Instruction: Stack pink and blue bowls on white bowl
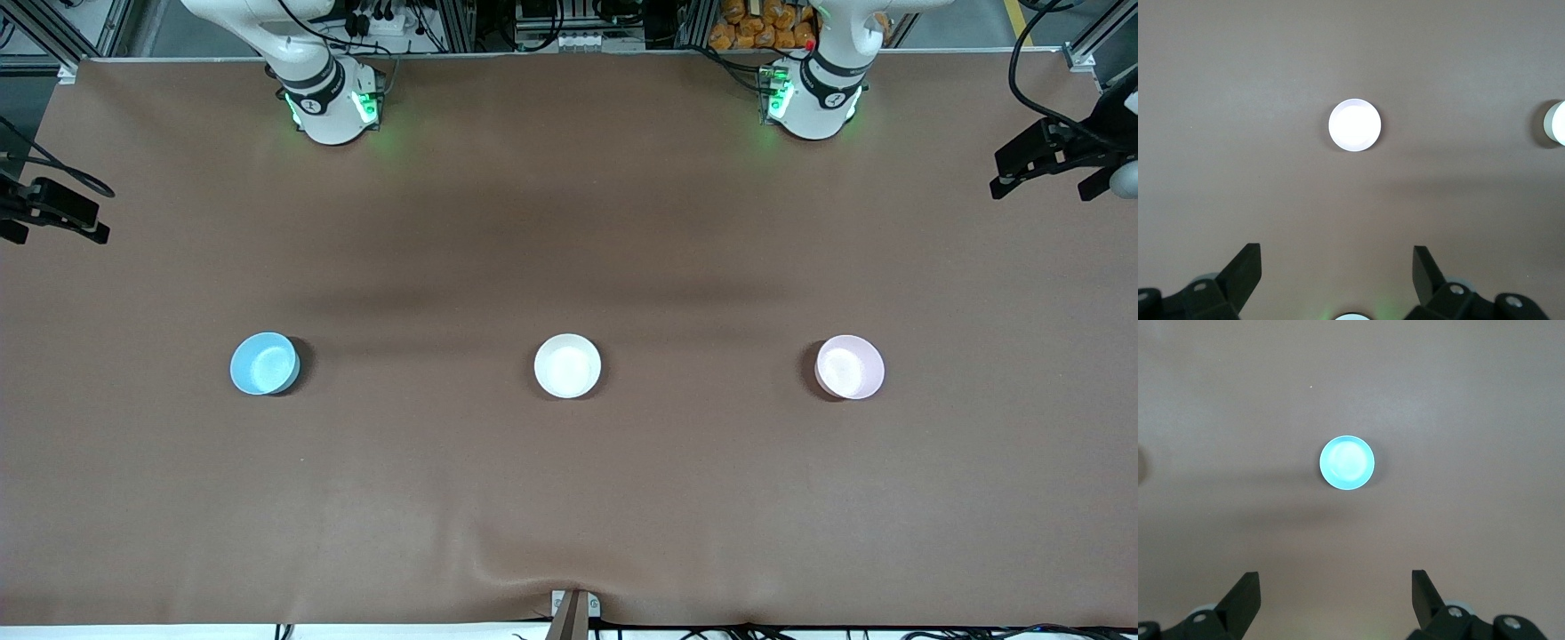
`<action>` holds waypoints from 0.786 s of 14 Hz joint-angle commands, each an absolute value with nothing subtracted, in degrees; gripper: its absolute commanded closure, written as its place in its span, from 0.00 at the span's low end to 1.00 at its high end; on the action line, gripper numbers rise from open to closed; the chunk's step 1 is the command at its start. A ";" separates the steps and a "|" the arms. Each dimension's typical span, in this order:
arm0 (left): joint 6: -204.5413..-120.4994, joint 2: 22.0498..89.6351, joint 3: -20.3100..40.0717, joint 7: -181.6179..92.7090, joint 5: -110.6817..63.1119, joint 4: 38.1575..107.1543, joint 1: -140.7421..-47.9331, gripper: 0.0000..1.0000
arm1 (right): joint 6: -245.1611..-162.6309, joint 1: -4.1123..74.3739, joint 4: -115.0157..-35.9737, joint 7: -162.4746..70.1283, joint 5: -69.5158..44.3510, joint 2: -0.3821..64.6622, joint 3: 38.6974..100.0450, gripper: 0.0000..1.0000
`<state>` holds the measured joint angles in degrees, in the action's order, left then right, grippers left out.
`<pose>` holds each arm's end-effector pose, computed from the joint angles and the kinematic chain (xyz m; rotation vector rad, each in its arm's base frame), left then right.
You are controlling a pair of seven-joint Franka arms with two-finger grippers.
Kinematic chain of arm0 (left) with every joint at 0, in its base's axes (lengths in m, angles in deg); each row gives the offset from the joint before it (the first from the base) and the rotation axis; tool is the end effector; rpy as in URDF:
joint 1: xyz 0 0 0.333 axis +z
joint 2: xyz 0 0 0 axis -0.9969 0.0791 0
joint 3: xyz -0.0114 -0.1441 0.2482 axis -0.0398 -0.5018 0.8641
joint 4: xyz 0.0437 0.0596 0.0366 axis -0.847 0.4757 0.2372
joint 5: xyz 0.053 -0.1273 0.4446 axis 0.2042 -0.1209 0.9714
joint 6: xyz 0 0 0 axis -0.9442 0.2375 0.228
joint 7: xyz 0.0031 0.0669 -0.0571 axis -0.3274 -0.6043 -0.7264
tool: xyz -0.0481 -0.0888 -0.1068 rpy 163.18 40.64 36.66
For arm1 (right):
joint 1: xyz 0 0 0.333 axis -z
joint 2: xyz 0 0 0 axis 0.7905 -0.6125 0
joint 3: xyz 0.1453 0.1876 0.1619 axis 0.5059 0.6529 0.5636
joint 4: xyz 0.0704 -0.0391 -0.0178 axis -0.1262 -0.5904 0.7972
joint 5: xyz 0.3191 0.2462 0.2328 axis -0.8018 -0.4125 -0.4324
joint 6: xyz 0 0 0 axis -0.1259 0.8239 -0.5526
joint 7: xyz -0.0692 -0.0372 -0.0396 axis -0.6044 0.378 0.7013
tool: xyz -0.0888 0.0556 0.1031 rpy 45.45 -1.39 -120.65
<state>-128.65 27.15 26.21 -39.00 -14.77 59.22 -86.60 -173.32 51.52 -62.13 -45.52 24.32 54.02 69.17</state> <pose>0.5989 -0.0323 0.6147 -3.1391 0.0559 -0.0001 0.6238 -0.0531 0.5733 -3.1401 0.0151 0.0624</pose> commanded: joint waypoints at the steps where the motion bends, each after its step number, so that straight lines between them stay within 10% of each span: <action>1: -128.06 27.67 26.18 -38.36 -15.76 58.02 -86.26 0.00 | -173.18 51.09 -62.17 -45.27 24.26 54.20 68.93 0.00; 11: -127.97 27.85 26.10 -38.27 -15.14 58.37 -86.52 0.00 | -173.09 51.26 -62.17 -45.27 24.26 54.20 68.93 0.00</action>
<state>-128.63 27.42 26.20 -39.00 -14.77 59.22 -86.67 -173.30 51.52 -62.13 -45.52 24.32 54.02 69.17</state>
